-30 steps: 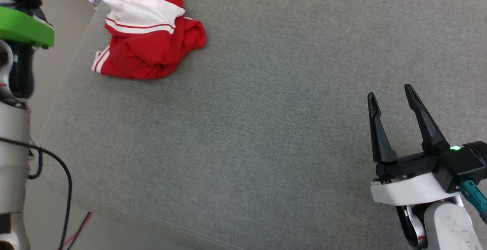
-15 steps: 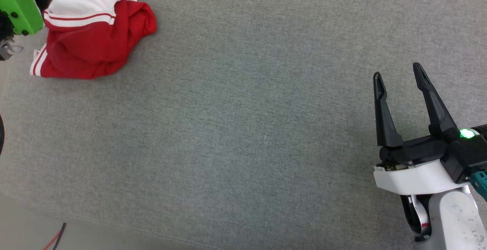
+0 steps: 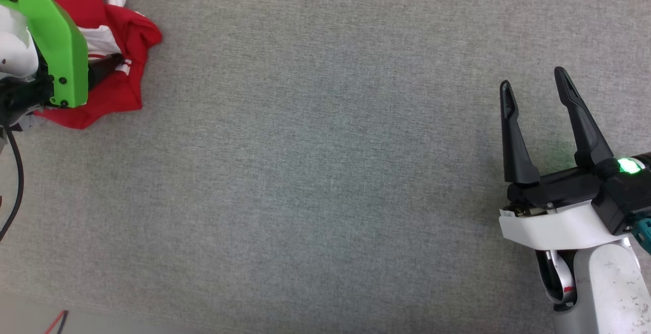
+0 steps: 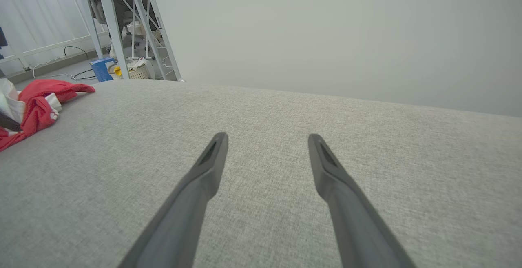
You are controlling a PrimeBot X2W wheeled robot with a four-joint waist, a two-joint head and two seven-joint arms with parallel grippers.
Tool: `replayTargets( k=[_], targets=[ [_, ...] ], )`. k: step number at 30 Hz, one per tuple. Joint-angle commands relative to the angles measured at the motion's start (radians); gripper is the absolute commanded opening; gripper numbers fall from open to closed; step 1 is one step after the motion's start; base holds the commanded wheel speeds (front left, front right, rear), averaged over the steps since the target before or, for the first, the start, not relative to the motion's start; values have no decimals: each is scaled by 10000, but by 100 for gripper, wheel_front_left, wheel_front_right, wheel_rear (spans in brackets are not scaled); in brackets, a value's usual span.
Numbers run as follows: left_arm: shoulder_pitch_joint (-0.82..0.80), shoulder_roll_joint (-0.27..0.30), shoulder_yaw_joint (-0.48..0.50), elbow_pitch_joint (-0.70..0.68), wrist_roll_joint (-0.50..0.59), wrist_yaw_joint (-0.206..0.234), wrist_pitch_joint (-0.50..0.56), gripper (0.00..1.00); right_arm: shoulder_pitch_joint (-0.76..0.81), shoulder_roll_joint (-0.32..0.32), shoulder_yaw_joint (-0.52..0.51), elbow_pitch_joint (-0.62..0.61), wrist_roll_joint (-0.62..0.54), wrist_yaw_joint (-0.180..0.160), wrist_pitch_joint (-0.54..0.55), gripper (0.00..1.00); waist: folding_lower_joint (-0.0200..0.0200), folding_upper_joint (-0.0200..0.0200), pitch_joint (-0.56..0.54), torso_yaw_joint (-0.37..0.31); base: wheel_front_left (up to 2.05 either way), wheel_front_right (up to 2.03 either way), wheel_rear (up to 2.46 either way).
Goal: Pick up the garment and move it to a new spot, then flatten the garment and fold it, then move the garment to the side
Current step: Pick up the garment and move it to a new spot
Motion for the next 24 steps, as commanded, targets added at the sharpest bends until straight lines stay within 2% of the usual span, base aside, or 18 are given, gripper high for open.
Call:
replayTargets(
  k=[1, 7, 8, 9, 13, 18, 24],
  targets=[
    [165, -124, -449, 234, 159, -26, 206, 100, -183, -31, 5, 7, 9, -7, -47, 100, 0, 57, 118, -123, 0, 0, 0],
    [282, -435, -1297, 857, 126, -26, -52, 100, -217, -31, -11, 94, 63, -7, -47, 100, 0, 57, 85, -194, 0, 0, 0],
    [237, -440, -1403, 909, 154, -26, -145, 16, -208, -31, -32, 112, 71, -7, -47, 100, 0, 57, 43, -180, 0, 0, 0],
    [191, -455, -1527, 930, 116, -26, -209, 0, -186, -31, -60, 136, 85, -7, -47, 100, 0, 57, -27, -155, 0, 0, 0],
    [-110, -380, -1720, 898, -59, -26, -808, 0, -86, -31, -71, 217, 185, -7, -47, 100, 0, 57, -438, -41, 0, 0, 0],
    [-522, -14, -1977, 671, 77, -27, -1725, 0, 67, -31, 29, 333, 424, -7, -47, 100, 0, 57, -1137, 1, 0, 0, 0],
    [-1150, 469, -2428, -257, 439, -27, -2810, 0, 439, -31, 84, 497, 784, -7, -47, 100, 0, 57, -2080, -30, 0, 0, 0]
  ],
)
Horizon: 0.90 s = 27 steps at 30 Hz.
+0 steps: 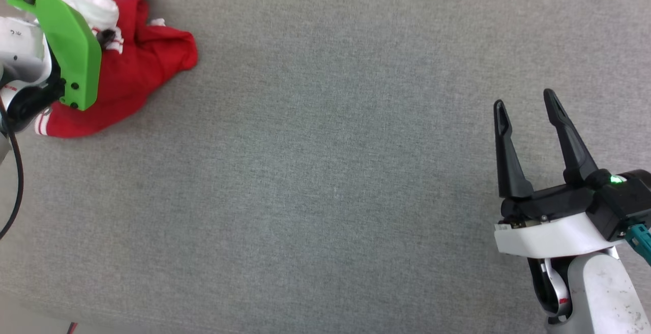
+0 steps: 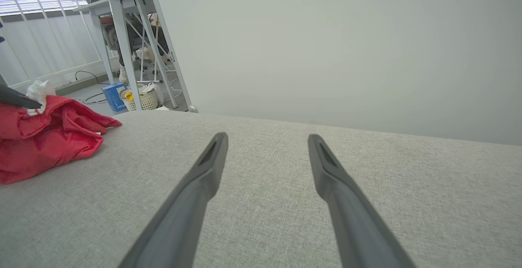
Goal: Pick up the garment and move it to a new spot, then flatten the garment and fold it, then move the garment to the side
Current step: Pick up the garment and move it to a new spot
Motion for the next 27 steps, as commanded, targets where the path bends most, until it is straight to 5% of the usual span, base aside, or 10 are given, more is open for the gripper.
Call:
replayTargets(
  k=[1, 15, 27],
  targets=[
    [-289, 79, -57, -185, 163, -27, -180, 0, 135, -31, 29, 37, 87, -7, -47, 100, 0, 57, -603, -38, 0, 0, 0],
    [-1153, -613, -1147, -2459, 1355, -27, -1105, 0, 409, -31, 55, -50, 726, -7, -47, 100, 0, 57, -1220, -1263, 0, 0, 0],
    [-1566, -2999, -2121, -3178, 1951, -27, -1581, 0, 347, -31, -224, -255, 1251, -7, -47, 100, 0, 57, -804, -2805, 0, 0, 0]
  ],
)
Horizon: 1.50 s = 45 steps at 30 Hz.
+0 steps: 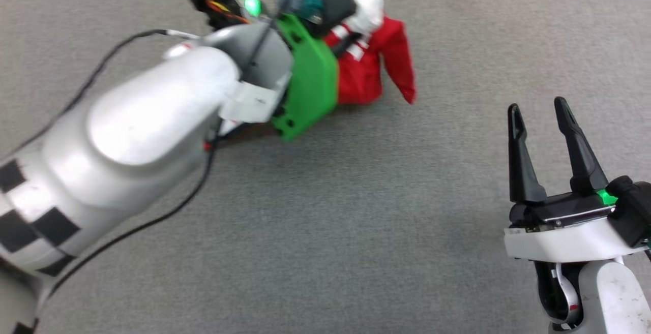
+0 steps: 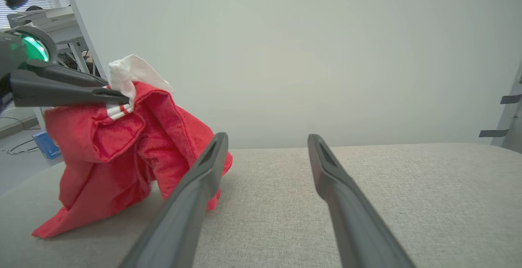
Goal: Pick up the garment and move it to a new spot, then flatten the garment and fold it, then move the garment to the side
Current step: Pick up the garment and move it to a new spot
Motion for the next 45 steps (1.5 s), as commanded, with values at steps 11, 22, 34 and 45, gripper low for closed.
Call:
replayTargets(
  k=[11, 22, 34, 45],
  targets=[
    [1405, -2362, -472, 495, 1050, -27, 183, 0, -263, -27, -712, -254, 450, -7, -47, 100, 1, 57, 1137, -1296, 0, 0, 0],
    [3747, -3262, -476, 729, 2210, -27, 921, 0, -518, -27, -901, -218, 514, -7, -47, 100, 1, 57, 1468, -1378, 0, 0, 0],
    [3225, -3753, -464, 1617, 2122, -27, -2198, 100, -125, -27, -1095, 80, 241, -7, -47, 100, 1, 57, 294, -647, 0, 0, 0],
    [3653, -3321, 855, 2005, 2193, 1327, -4988, 100, 687, -27, -1168, 310, -35, -7, -47, 100, 1, 57, -1247, 224, 0, 0, 0]
  ],
)
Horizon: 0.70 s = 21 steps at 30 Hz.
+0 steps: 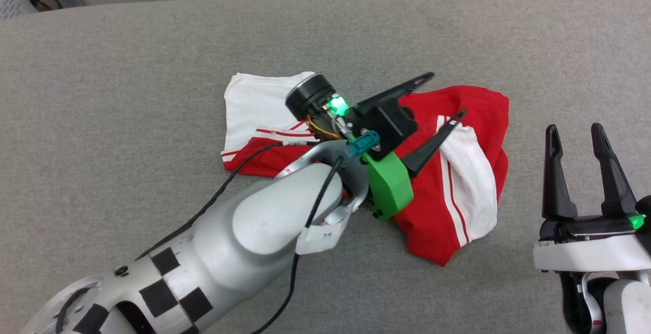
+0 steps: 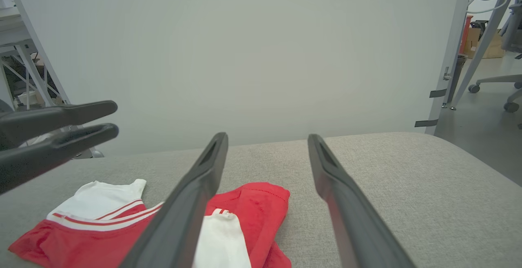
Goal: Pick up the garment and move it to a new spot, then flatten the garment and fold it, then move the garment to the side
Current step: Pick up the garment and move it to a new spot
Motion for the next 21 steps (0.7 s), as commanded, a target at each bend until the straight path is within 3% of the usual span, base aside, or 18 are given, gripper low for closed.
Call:
replayTargets(
  k=[1, 14, 21],
  targets=[
    [279, 214, 196, -2, -46, 232, -179, 100, 158, -20, 7, 39, -71, -7, -47, 100, 0, 57, -687, 571, 0, 0, 0],
    [2748, 2046, 3033, -1452, 698, 2513, -582, 100, 882, -20, -132, 161, -284, -7, -47, 100, 0, 57, -1649, 1203, 0, 0, 0],
    [4791, 2613, 4800, -2327, 1354, 3217, -584, 100, 1117, -20, -128, 224, -331, -7, -47, 100, 0, 57, -2004, 1407, 0, 0, 0]
  ],
)
